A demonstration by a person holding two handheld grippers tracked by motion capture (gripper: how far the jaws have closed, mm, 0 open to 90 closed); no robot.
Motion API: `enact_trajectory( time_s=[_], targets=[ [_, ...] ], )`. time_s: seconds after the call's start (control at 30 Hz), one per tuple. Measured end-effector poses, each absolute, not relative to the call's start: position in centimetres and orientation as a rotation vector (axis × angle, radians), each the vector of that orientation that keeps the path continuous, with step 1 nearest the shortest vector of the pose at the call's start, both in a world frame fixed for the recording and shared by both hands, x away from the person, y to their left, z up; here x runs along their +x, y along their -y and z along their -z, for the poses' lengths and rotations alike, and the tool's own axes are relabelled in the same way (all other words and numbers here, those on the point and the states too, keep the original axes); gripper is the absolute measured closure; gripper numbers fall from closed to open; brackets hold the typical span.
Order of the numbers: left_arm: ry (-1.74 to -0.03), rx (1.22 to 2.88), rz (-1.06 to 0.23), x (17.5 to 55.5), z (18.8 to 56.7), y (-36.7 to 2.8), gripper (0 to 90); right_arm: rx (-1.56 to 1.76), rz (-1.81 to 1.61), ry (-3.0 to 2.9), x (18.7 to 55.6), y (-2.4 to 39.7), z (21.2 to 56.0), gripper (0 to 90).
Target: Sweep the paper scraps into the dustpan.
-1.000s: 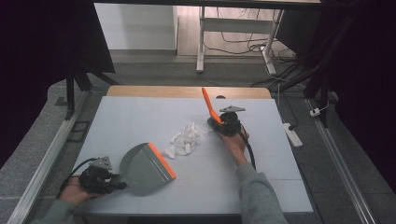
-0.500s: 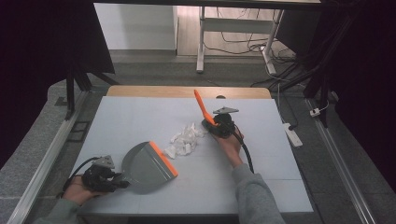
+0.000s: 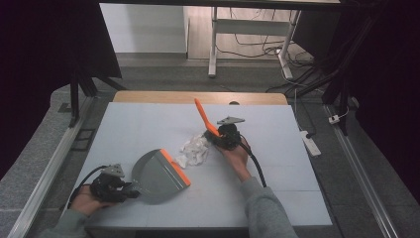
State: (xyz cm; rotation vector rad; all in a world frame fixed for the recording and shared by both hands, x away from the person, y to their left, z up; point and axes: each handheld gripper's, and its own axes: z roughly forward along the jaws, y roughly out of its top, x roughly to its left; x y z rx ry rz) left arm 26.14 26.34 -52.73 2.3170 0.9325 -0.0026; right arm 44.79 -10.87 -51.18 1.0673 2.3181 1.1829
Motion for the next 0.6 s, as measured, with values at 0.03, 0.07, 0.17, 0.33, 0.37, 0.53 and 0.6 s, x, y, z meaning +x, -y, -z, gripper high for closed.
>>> enact_trajectory(
  time_s=[0.03, 0.07, 0.17, 0.33, 0.37, 0.53, 0.6],
  targets=[
    [-0.932, 2.316, 0.004, 26.3, 52.7, -26.2, 61.2, 1.056, -1.182, -2.327, 44.6, 10.5, 51.2, 70.3],
    [-0.932, 2.315, 0.004, 26.4, 52.8, -26.1, 61.2, 1.039, -1.183, -2.336, 44.4, 10.1, 51.2, 70.3],
    [-0.926, 2.317, 0.005, 26.8, 52.7, -25.6, 61.2, 1.006, -1.202, -2.364, 43.9, 8.9, 51.4, 70.3],
    [-0.918, 2.318, 0.003, 27.2, 52.8, -25.0, 61.2, 0.963, -1.234, -2.404, 43.0, 7.3, 51.3, 70.3],
    [-0.918, 2.318, 0.005, 27.3, 52.8, -24.8, 61.2, 0.952, -1.240, -2.415, 42.7, 6.9, 51.3, 70.4],
    [-0.917, 2.320, 0.000, 27.5, 52.8, -24.4, 61.2, 0.839, -1.260, -2.475, 40.5, 4.8, 51.1, 70.3],
    [-0.919, 2.318, -0.002, 27.5, 52.8, -24.4, 61.2, 0.829, -1.282, -2.490, 40.1, 4.4, 51.0, 70.3]
  ],
)
